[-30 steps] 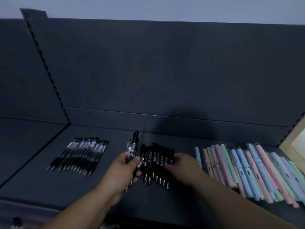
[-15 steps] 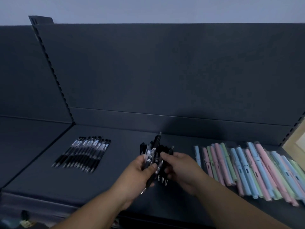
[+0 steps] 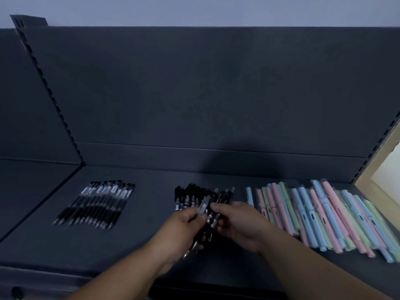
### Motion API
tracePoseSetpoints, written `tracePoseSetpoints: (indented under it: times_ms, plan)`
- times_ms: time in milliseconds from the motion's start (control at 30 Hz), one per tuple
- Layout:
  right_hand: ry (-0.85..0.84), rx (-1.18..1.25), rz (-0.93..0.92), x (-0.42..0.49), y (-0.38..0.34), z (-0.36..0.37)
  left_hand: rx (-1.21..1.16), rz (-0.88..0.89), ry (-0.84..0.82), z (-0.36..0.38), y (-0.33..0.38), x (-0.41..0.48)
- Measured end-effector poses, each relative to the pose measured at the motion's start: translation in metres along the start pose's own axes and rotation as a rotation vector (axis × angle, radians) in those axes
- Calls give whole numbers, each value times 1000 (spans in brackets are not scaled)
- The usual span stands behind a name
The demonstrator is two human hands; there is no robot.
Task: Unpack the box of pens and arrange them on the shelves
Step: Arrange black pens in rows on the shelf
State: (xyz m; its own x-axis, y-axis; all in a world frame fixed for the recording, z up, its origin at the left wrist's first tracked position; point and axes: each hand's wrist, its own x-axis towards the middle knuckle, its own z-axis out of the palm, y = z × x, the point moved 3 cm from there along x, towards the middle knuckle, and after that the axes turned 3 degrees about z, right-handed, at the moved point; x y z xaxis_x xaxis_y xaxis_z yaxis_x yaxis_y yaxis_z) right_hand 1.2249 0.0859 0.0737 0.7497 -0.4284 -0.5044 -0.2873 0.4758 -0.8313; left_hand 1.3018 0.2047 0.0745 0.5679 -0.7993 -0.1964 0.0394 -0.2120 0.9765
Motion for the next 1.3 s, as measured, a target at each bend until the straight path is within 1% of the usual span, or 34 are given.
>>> tracePoseSetpoints:
  times_ms: [133,200,267,400,467,567,600,667,733,800,900,1000,1133,1300]
  plan:
    - [38,-91,4,7,-1,-7,-129,-60,23,-6,-5,5]
    - [54,-157,10,11,-4,-10,-137,-65,27,-7,-4,7]
    - [93,-262,14,14,-10,-14,-112,-41,63,-9,-2,9]
    - [235,-539,63,22,-17,-29,-9,3,238,-30,-5,16]
    - [275,-589,72,28,-16,-33,49,-4,303,-40,-9,18]
    - [305,-572,3,34,-11,-30,124,-8,352,-48,-14,17]
    - [316,-601,-25,34,-9,-29,147,-2,364,-50,-15,17]
    - [342,-738,-74,27,-5,-27,186,7,386,-54,-16,15]
    - [336,-925,-113,15,-1,-26,222,15,406,-57,-17,14]
    - [283,-1092,-152,5,4,-23,254,19,422,-59,-16,13]
    - [210,-1256,-174,-3,9,-15,278,7,431,-60,-17,12]
    - [172,-1352,-161,-3,12,-9,285,18,433,-58,-16,11]
    - [172,-1456,-226,0,10,-7,320,4,413,-58,-17,12]
    - [153,-1485,-312,5,13,-8,366,-37,362,-59,-22,14]
